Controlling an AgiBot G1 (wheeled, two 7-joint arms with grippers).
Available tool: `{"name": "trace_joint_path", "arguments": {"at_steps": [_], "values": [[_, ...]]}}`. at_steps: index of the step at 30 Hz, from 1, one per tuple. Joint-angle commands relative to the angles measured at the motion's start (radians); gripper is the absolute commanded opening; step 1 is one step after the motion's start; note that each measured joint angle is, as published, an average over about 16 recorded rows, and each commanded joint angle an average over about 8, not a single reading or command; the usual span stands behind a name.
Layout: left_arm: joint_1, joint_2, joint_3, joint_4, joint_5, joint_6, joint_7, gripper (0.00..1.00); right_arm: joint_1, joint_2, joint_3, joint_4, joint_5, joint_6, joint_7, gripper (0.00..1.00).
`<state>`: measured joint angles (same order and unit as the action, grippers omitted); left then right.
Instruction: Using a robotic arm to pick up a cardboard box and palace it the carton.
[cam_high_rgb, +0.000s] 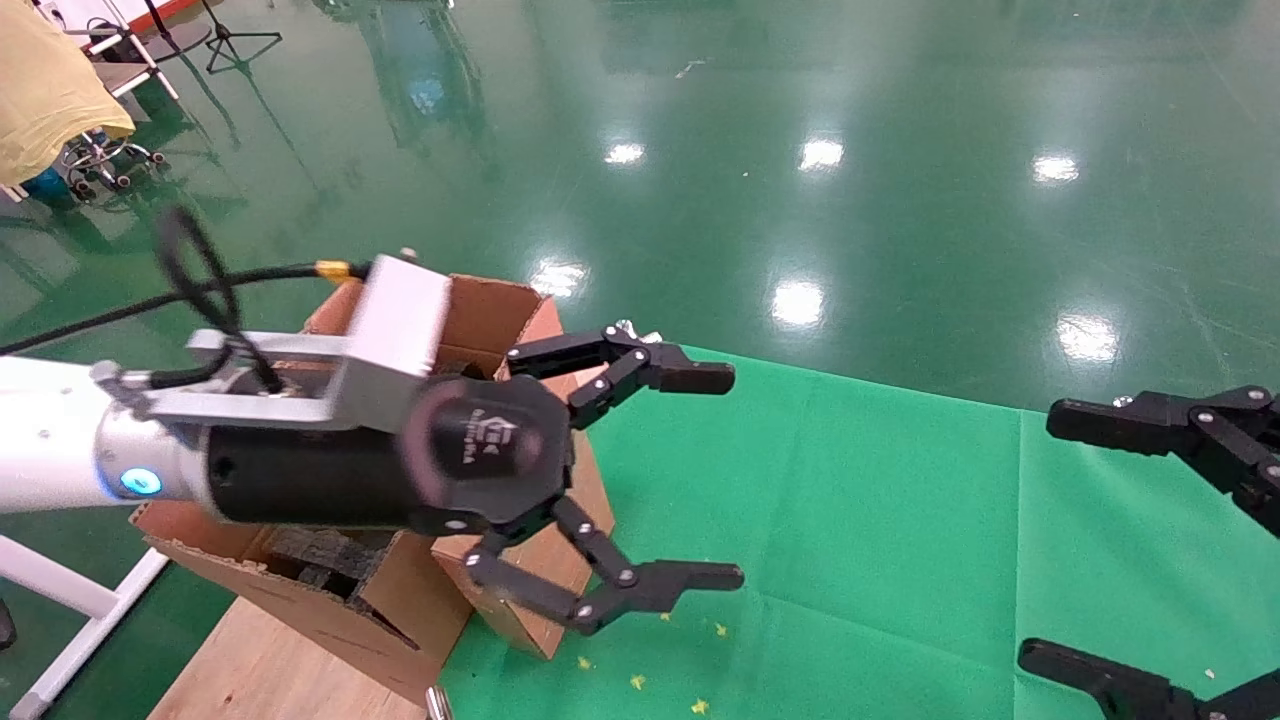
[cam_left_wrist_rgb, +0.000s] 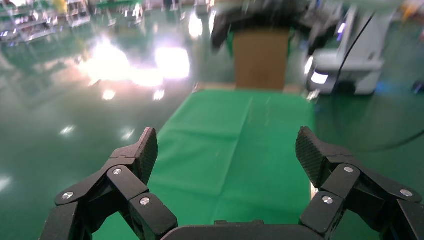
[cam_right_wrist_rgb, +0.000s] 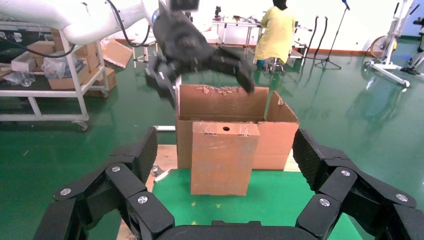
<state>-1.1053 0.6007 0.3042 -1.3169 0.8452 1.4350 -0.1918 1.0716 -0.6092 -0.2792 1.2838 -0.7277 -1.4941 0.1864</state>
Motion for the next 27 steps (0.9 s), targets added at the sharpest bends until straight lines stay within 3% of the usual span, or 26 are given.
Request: {"name": "trace_joint_path", "arguments": {"at_steps": [1,12,16,22,27], "values": [[-0.012,-0.005,0.009,-0.016,0.047,-0.023,0.001,1.00,0.000,0.000,0.000,0.000,0.000,0.000,0.000,0.00],[-0.055,0.009,0.043,-0.016,0.156,-0.087,-0.026,1.00,0.003,-0.001,0.000,-0.001,-0.001,0.000,0.000,0.00],[-0.085,-0.007,0.061,-0.019,0.250,-0.140,-0.066,1.00,0.003,-0.001,0.000,-0.001,-0.001,0.000,-0.001,0.00],[-0.187,-0.011,0.121,-0.030,0.483,-0.234,-0.231,1.00,0.003,-0.001,-0.001,-0.001,-0.001,0.000,-0.001,0.00],[-0.289,-0.006,0.186,-0.027,0.652,-0.210,-0.455,1.00,0.004,-0.001,-0.001,-0.002,-0.001,0.000,-0.001,0.00]]}}
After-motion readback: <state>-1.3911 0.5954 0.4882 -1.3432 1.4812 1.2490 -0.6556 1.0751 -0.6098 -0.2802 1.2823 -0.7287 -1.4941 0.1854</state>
